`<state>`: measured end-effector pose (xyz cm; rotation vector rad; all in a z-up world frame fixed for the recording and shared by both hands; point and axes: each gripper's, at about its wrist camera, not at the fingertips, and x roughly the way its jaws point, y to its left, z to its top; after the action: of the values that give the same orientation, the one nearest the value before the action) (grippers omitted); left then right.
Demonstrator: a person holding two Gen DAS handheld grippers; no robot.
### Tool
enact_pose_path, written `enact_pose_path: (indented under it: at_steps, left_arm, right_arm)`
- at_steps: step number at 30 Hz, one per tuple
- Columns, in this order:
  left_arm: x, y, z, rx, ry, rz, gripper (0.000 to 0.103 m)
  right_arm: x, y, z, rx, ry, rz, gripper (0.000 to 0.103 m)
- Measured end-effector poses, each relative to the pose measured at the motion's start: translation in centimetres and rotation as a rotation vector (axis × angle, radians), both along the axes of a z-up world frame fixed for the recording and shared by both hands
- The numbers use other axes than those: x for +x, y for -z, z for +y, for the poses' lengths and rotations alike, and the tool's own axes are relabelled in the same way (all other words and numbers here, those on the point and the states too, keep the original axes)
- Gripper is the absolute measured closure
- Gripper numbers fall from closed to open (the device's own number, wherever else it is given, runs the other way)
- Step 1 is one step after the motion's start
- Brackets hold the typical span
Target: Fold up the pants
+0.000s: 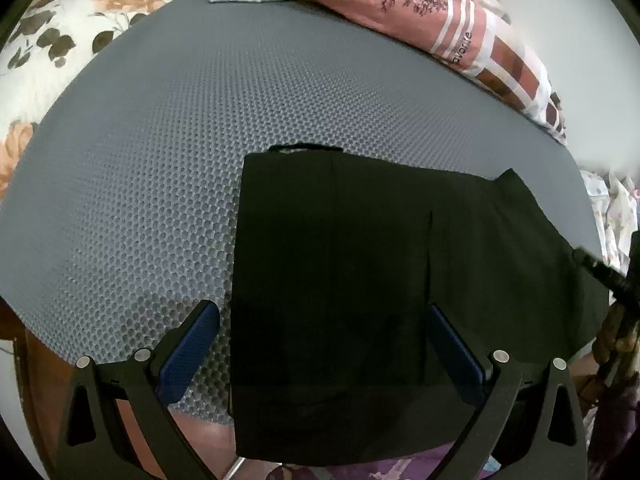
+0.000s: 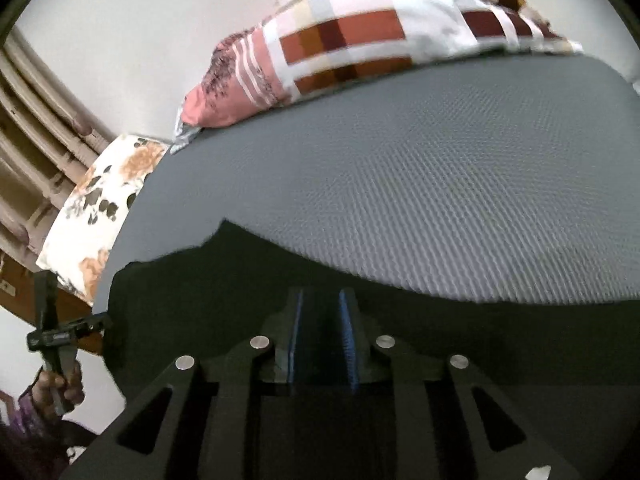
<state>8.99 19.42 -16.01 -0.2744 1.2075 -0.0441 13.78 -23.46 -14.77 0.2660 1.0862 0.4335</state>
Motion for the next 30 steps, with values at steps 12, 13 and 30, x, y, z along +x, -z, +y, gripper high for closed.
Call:
enact_pose_path:
  at_steps: [12,13,30]
  left_arm:
    - [0.2,0.4,-0.3,0.032,0.011,0.009,0.001]
    - [0.2,0.3,-0.3,0.042,0.013,0.007,0.001]
    - [-0.4,-3.4,-5.8,0.048,0.165,-0.171,0.001]
  right_arm:
    - [1.1,2.1,-4.1,0.025,0.138,-0.012,0.089]
    - [1.3,2.3,-4.7,0.058,0.147,-0.002,0.093]
    - [-13.0,-1.7,-22.8,0.37,0.614,-0.125,0.075]
